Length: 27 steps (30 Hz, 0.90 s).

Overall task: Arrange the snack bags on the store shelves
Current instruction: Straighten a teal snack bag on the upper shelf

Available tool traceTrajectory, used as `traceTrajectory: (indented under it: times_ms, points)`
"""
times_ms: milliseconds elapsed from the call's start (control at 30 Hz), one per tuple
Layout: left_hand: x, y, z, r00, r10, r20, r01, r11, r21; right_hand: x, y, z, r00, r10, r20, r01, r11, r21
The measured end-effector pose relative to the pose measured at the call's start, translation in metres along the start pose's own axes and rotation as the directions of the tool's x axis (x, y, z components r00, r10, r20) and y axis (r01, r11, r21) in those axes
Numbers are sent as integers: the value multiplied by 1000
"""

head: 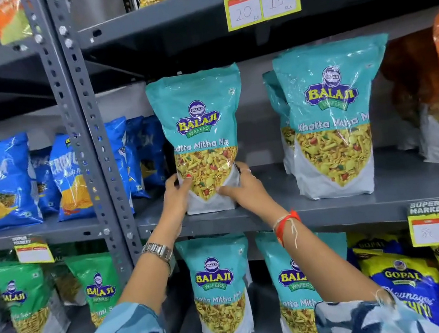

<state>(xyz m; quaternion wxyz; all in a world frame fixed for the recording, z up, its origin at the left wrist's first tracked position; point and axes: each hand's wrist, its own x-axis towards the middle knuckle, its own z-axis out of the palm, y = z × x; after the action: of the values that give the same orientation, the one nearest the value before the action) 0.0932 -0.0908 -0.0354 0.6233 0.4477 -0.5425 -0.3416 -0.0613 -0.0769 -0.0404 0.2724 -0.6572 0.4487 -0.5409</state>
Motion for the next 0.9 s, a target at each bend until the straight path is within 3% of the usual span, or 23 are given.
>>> traceTrajectory:
  times_ms: [133, 200, 333, 467, 567, 633, 767, 833, 900]
  points:
    - [0, 2, -3, 998, -11, -58, 13, 999, 46, -4, 0, -3, 998, -23, -66, 22, 1000, -18]
    - [-6, 4, -1, 977, 114, -181, -89, 986, 138, -12, -3, -12, 980, -71, -186, 64, 997, -43]
    - [-31, 13, 16, 839, 442, -318, -424, 897, 126, -38, -14, -48, 857, -156, -491, 199, 979, 37]
    - [-48, 21, 54, 823, 520, -230, -527, 849, 37, -59, -16, -102, 661, -204, -722, 224, 972, -69]
    - [-53, 25, 91, 873, 476, -105, -486, 868, -102, -64, -6, -143, 576, -230, -785, 53, 968, -245]
    - [-53, 28, 117, 917, 398, 36, -389, 909, -148, -61, 7, -168, 650, -186, -736, -35, 961, -274]
    - [-54, 32, 161, 937, 139, 322, -92, 983, -158, -50, 24, -204, 890, 108, -443, -129, 992, -17]
    - [-54, 33, 179, 926, 75, 371, -23, 989, -143, -49, 30, -212, 932, 184, -312, -199, 980, -16]
    - [-56, 35, 193, 926, 43, 375, 18, 987, -159, -49, 35, -217, 952, 152, -265, -174, 983, -61]
